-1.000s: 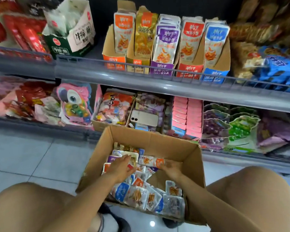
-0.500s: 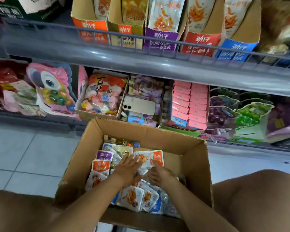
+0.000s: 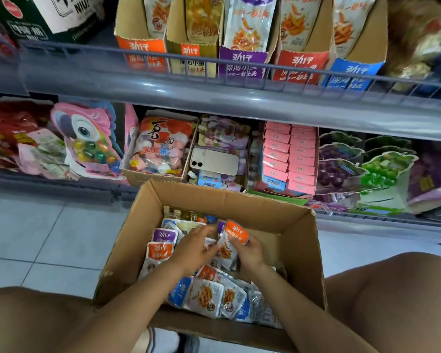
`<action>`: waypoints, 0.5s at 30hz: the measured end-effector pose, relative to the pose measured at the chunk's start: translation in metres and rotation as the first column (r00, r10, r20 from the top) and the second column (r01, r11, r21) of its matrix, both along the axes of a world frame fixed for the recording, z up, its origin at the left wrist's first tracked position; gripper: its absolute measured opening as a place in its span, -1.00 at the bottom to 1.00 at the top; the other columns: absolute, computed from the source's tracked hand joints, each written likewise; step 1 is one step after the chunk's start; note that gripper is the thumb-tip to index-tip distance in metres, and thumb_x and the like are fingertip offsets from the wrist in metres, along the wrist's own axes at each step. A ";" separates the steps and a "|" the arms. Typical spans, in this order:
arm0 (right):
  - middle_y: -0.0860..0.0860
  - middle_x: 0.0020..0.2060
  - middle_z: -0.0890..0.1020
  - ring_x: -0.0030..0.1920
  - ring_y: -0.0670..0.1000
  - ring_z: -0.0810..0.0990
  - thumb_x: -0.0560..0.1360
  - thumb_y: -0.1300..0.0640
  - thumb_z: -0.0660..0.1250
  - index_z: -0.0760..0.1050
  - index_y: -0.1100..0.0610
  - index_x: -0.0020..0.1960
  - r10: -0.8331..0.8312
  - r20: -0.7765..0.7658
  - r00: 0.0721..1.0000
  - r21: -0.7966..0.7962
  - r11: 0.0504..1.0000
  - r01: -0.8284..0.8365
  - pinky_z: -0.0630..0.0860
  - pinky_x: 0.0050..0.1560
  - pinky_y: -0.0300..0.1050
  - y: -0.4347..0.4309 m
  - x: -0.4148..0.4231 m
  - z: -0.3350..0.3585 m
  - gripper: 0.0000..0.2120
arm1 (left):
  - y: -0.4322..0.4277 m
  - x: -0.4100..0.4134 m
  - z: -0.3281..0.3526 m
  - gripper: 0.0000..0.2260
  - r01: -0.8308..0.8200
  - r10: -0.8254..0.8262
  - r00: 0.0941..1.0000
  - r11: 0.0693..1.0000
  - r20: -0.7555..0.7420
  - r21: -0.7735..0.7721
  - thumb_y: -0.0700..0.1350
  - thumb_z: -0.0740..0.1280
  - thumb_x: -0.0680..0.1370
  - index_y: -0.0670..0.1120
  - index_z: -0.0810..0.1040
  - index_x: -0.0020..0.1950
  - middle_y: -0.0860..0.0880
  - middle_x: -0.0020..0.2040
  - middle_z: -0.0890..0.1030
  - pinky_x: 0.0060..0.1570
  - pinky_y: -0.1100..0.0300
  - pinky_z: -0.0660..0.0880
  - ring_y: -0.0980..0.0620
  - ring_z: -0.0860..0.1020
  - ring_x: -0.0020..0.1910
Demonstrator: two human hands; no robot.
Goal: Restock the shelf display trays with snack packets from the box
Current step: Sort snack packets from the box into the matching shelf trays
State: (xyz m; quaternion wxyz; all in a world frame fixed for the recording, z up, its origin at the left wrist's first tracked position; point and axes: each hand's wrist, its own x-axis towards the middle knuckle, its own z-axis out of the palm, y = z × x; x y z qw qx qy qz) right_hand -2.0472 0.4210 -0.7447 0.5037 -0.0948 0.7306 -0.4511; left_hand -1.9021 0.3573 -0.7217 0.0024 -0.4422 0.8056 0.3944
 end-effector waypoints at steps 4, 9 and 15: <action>0.06 -0.11 0.65 -0.14 -0.07 0.63 0.50 0.22 0.36 0.52 0.14 -0.04 0.223 -0.202 0.954 -0.164 0.952 -0.257 0.53 -0.19 -0.41 0.013 -0.011 0.046 -0.94 | 0.000 -0.006 0.027 -0.27 -0.196 0.225 0.969 0.951 -0.103 0.238 0.12 0.42 0.44 -0.03 0.12 0.47 0.13 0.29 0.25 0.30 0.13 0.33 0.08 0.31 0.33; 0.04 0.02 0.66 0.00 -0.03 0.66 0.47 0.17 0.38 0.51 0.11 0.08 0.284 -0.191 0.940 -0.316 0.889 -0.332 0.60 0.00 -0.16 0.007 -0.020 0.102 -0.80 | 0.001 -0.008 0.067 -0.51 -0.152 0.281 0.950 0.794 -0.134 0.589 0.06 0.50 0.38 -0.02 0.47 0.26 0.06 0.14 0.62 0.23 0.09 0.48 0.09 0.59 0.10; 0.05 0.08 0.59 0.05 0.01 0.62 0.47 0.23 0.39 0.34 0.10 0.30 0.245 -0.217 0.945 -0.472 0.821 -0.321 0.61 0.00 -0.16 -0.008 -0.032 0.162 -0.56 | 0.003 -0.001 0.129 -0.77 -0.098 0.344 0.892 0.780 -0.293 0.617 -0.10 0.42 0.47 -0.06 0.56 0.11 0.02 0.00 0.67 -0.06 0.26 0.58 0.12 0.64 -0.05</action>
